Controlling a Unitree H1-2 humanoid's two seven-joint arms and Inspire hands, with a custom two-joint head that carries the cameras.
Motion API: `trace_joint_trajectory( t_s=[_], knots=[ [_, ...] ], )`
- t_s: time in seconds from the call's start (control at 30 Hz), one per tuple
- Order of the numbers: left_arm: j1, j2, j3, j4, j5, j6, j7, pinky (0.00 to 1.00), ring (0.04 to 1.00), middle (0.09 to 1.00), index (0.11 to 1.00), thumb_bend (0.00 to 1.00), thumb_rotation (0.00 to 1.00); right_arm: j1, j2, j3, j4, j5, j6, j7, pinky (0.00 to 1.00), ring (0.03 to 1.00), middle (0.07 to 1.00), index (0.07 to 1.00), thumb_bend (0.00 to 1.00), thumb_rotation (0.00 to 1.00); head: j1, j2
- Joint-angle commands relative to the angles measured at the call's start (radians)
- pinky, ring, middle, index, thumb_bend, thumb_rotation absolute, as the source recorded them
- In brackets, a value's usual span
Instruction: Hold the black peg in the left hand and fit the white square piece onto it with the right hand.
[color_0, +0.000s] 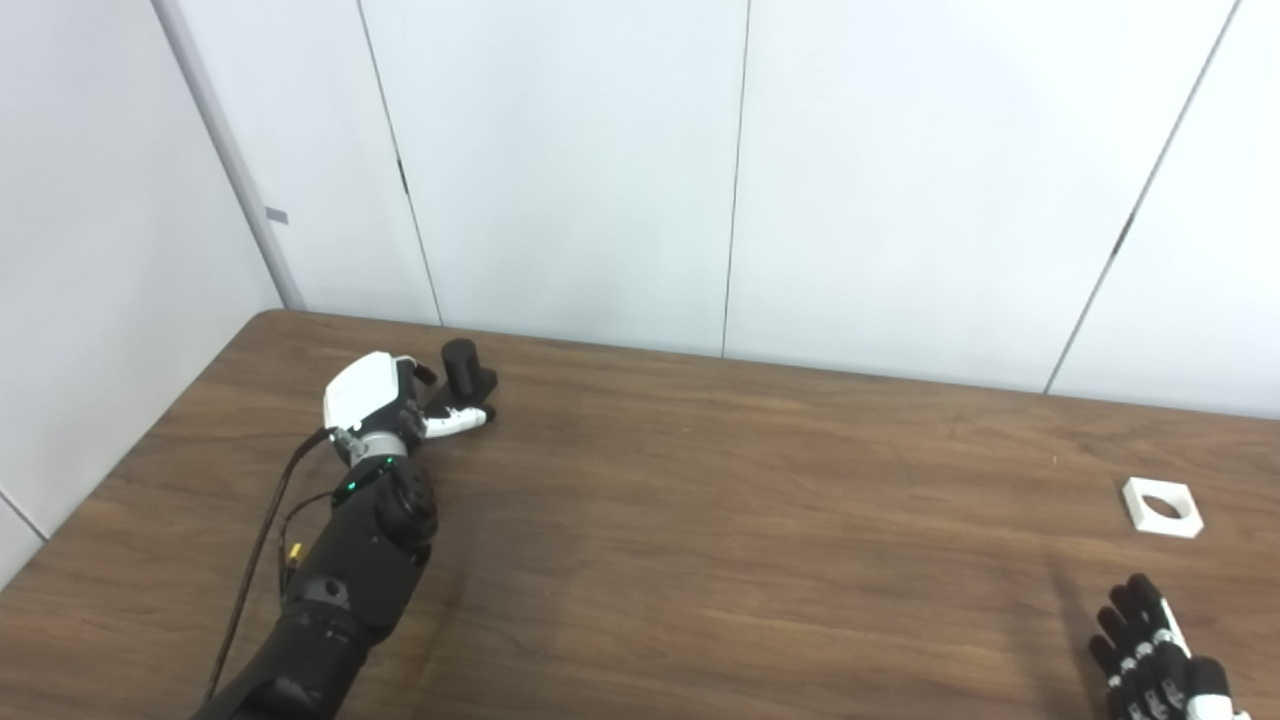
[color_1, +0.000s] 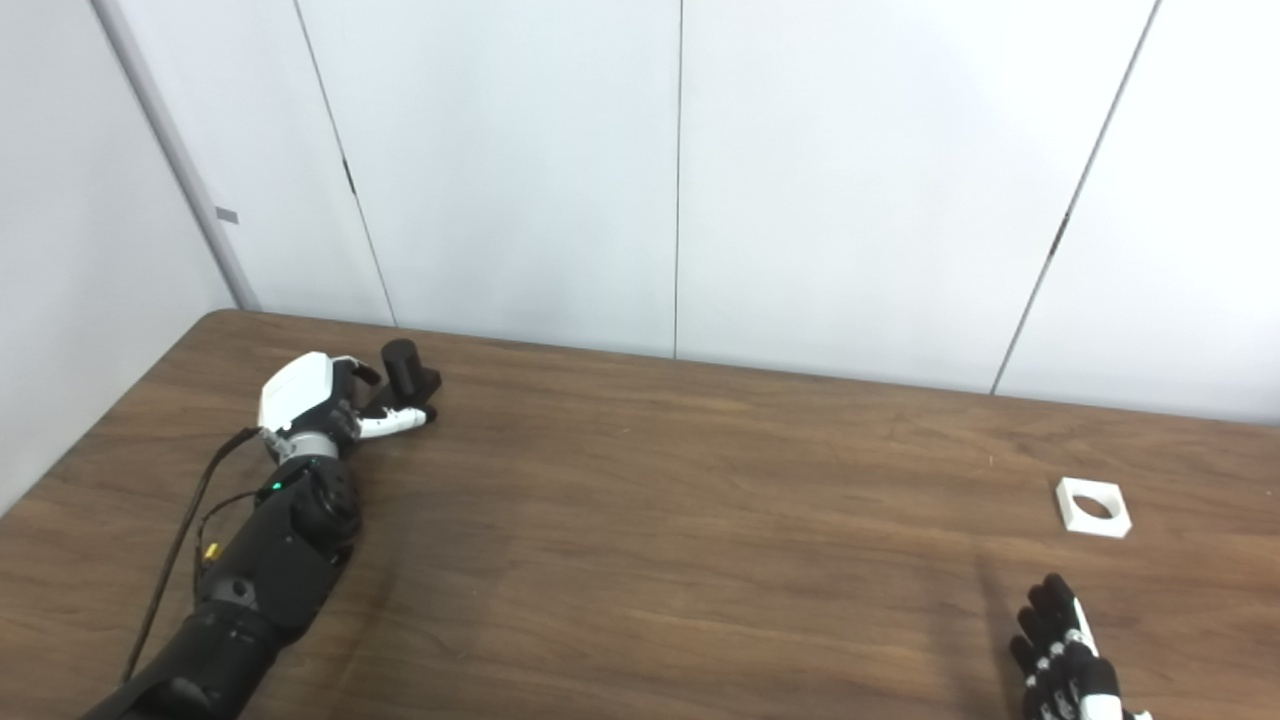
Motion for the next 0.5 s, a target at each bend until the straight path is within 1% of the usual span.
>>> trace_joint_trajectory(
  t_s=[0.0, 0.1, 0.13, 0.2, 0.23, 0.27, 0.33, 0.47],
  knots=[
    [-0.043, 0.019, -0.007, -0.002, -0.004, -0.022, 0.016, 0.92, 0.933, 0.878, 0.679, 0.79, 0.35, 0.004, 0.003, 0.004, -0.017, -0.005, 0.005, -0.001, 1.00, 1.000, 1.000, 1.000, 0.60, 1.00, 0.001, 0.000],
    [-0.044, 0.019, -0.007, 0.008, -0.013, -0.036, 0.025, 0.91, 0.921, 0.866, 0.656, 0.79, 0.32, 0.002, 0.003, 0.004, -0.016, -0.003, 0.002, 0.000, 1.00, 1.000, 1.000, 1.000, 0.60, 1.00, 0.000, -0.001],
    [-0.044, 0.018, -0.002, 0.011, -0.022, -0.047, 0.029, 0.89, 0.915, 0.863, 0.650, 0.78, 0.30, 0.002, 0.003, 0.004, -0.017, -0.005, 0.001, -0.001, 1.00, 1.000, 1.000, 1.000, 0.59, 1.00, 0.000, -0.001],
    [-0.043, 0.014, 0.014, 0.031, -0.047, -0.092, 0.058, 0.85, 0.898, 0.849, 0.616, 0.77, 0.24, 0.001, 0.003, 0.003, -0.018, -0.007, 0.003, -0.003, 1.00, 1.000, 1.000, 1.000, 0.59, 1.00, -0.001, 0.000],
    [-0.043, 0.013, 0.020, 0.041, -0.057, -0.114, 0.076, 0.82, 0.885, 0.833, 0.555, 0.65, 0.16, 0.002, 0.003, 0.003, -0.019, -0.007, 0.003, -0.003, 1.00, 1.000, 1.000, 1.000, 0.59, 1.00, 0.000, 0.000],
    [-0.042, 0.011, 0.026, 0.050, -0.065, -0.136, 0.093, 0.81, 0.874, 0.818, 0.516, 0.58, 0.10, 0.002, 0.003, 0.002, -0.021, -0.006, 0.004, -0.004, 1.00, 1.000, 1.000, 1.000, 0.60, 1.00, 0.000, 0.000],
    [-0.042, 0.009, 0.033, 0.060, -0.079, -0.158, 0.111, 0.81, 0.866, 0.790, 0.490, 0.53, 0.06, 0.002, 0.003, 0.001, -0.023, -0.001, 0.007, -0.005, 1.00, 1.000, 1.000, 1.000, 0.61, 1.00, 0.000, 0.000],
    [-0.042, 0.015, 0.028, 0.069, -0.086, -0.170, 0.122, 0.81, 0.862, 0.774, 0.484, 0.52, 0.04, 0.004, 0.002, 0.001, -0.026, 0.001, 0.007, -0.004, 1.00, 1.000, 1.000, 1.000, 0.61, 1.00, 0.002, 0.001]
  ],
)
